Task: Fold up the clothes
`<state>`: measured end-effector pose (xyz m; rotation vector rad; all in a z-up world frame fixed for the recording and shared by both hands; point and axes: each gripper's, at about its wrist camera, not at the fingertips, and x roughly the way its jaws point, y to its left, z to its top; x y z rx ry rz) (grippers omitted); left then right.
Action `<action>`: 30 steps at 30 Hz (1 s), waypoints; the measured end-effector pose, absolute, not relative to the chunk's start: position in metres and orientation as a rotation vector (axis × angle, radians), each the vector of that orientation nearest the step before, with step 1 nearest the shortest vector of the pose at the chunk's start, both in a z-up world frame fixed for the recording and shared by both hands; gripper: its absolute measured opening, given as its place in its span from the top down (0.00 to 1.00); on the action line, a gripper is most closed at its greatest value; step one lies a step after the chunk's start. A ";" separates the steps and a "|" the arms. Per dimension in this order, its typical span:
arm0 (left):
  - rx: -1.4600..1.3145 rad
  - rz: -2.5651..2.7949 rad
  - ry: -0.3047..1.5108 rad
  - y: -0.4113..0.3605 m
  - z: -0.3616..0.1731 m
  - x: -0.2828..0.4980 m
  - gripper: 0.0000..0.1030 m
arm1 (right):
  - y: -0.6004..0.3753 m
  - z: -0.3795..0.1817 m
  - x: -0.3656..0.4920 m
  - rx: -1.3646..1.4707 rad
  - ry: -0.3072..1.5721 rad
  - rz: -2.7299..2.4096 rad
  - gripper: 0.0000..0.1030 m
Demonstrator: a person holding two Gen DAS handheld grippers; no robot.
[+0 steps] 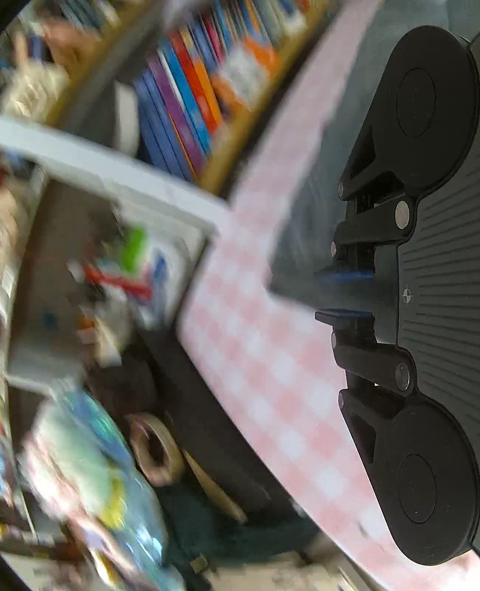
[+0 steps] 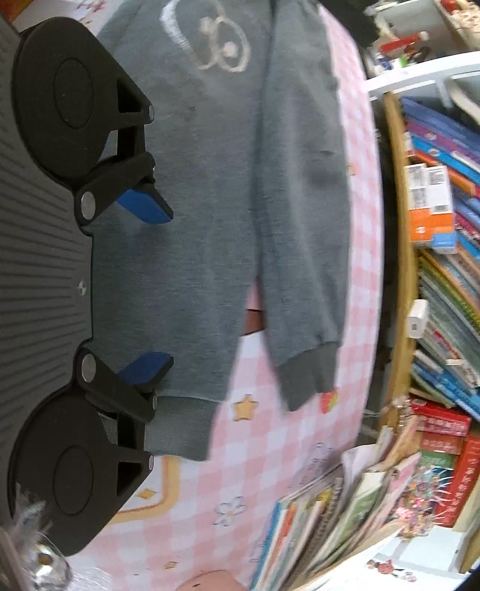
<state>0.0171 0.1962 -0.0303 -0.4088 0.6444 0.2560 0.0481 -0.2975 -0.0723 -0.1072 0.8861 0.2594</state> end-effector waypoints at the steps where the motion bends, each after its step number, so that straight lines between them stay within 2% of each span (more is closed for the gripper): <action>1: -0.400 0.242 0.632 0.194 -0.026 0.016 0.84 | -0.298 -0.069 0.056 -0.103 0.876 0.260 0.27; 9: -0.352 0.131 0.693 0.189 -0.026 0.064 0.83 | -0.297 -0.046 0.141 -0.150 0.783 0.220 0.28; 18: -0.123 0.116 0.834 0.192 -0.041 0.118 0.42 | -0.316 -0.069 0.216 -0.138 0.909 0.164 0.26; 21: -0.059 0.104 0.872 0.189 -0.053 0.129 0.36 | -0.318 -0.079 0.222 -0.108 0.949 0.178 0.27; 25: -0.015 0.111 0.909 0.186 -0.066 0.138 0.34 | -0.318 -0.081 0.220 -0.093 0.945 0.192 0.28; 26: -0.009 0.116 0.908 0.185 -0.068 0.139 0.34 | -0.318 -0.081 0.220 -0.090 0.943 0.195 0.30; 30: 0.018 0.135 0.882 0.181 -0.072 0.138 0.36 | -0.318 -0.082 0.219 -0.075 0.936 0.209 0.49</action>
